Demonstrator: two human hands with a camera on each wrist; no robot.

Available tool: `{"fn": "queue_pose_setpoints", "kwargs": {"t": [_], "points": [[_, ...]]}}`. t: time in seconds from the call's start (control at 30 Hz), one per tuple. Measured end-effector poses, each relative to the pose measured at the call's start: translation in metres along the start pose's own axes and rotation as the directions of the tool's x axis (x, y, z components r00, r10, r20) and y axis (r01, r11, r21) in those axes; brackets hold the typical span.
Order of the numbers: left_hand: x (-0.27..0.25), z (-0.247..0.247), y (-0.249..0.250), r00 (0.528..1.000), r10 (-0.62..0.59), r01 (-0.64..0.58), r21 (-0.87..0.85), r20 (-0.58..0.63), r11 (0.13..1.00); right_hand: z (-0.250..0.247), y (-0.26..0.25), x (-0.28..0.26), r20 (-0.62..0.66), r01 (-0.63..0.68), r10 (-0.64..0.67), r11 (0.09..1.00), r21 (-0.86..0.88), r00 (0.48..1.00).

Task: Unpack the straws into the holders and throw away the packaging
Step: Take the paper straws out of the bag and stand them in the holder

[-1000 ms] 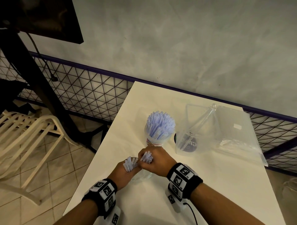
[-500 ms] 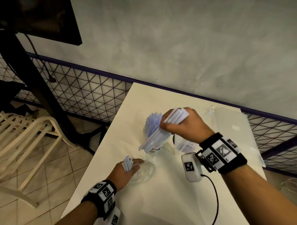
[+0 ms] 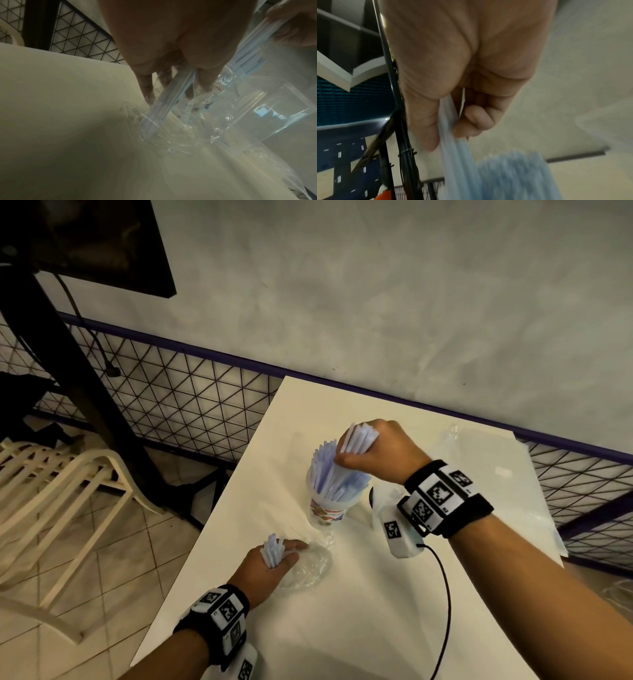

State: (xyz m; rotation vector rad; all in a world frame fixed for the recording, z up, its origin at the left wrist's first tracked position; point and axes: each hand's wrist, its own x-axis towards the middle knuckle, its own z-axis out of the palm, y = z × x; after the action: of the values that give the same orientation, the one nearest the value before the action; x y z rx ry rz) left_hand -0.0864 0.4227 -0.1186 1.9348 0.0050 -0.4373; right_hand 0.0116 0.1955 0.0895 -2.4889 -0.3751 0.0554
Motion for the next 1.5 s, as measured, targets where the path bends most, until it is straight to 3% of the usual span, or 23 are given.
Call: {"fn": "queue_pose_setpoints", "kwargs": {"t": [0.07, 0.13, 0.2, 0.3, 0.4, 0.5, 0.77, 1.1, 1.2, 1.27, 1.4, 1.5], "points": [[-0.003, 0.002, 0.009, 1.0, 0.022, -0.022, 0.068, 0.002, 0.997, 0.015, 0.004, 0.002, 0.045, 0.001, -0.001, 1.0, -0.016, 0.999], [-0.006, 0.003, 0.019, 0.999, 0.008, -0.011, 0.093, 0.032, 0.996, 0.023, 0.008, 0.001, 0.012, -0.015, 0.014, 0.999, 0.033, 1.0], [-0.004, 0.004, 0.014, 1.0, 0.014, -0.017, 0.109, 0.027, 0.994, 0.025, 0.008, 0.0, -0.107, -0.025, 0.038, 0.993, 0.114, 0.994], [0.0, 0.0, -0.002, 0.998, 0.044, -0.044, 0.019, 0.037, 0.999, 0.026, 0.004, -0.005, -0.337, 0.051, 0.041, 0.964, 0.26, 0.941], [0.0, -0.002, -0.005, 0.994, 0.078, -0.078, -0.003, 0.081, 0.997, 0.035, -0.003, -0.012, -0.406, 0.19, -0.104, 0.965, 0.178, 0.908], [0.001, -0.003, -0.004, 0.99, 0.101, -0.097, -0.045, 0.097, 0.994, 0.05, -0.005, -0.015, -0.317, 0.223, -0.197, 0.974, 0.048, 0.928], [0.004, 0.0, -0.01, 0.99, 0.131, -0.131, -0.005, 0.056, 0.991, 0.071, 0.005, 0.0, -0.1, 0.18, -0.207, 0.956, -0.231, 0.973], [0.007, 0.0, -0.016, 0.991, 0.119, -0.116, -0.049, 0.054, 0.992, 0.084, -0.001, 0.016, -0.171, 0.246, -0.263, 0.962, -0.117, 0.949], [0.003, 0.0, -0.013, 0.991, 0.12, -0.114, -0.088, 0.065, 0.99, 0.078, -0.004, 0.021, -0.224, 0.111, -0.103, 0.994, 0.023, 0.969], [0.002, -0.001, -0.013, 0.989, 0.129, -0.121, -0.106, 0.066, 0.987, 0.077, -0.002, 0.024, -0.196, 0.049, -0.032, 0.996, 0.081, 0.98], [0.005, 0.001, -0.013, 0.989, 0.13, -0.124, -0.086, 0.068, 0.989, 0.085, -0.002, 0.017, 0.01, 0.131, -0.133, 0.958, -0.257, 0.991], [0.004, 0.0, -0.013, 0.991, 0.124, -0.12, -0.065, 0.059, 0.991, 0.087, -0.001, 0.014, 0.047, 0.117, -0.107, 0.92, -0.374, 0.993]]}}
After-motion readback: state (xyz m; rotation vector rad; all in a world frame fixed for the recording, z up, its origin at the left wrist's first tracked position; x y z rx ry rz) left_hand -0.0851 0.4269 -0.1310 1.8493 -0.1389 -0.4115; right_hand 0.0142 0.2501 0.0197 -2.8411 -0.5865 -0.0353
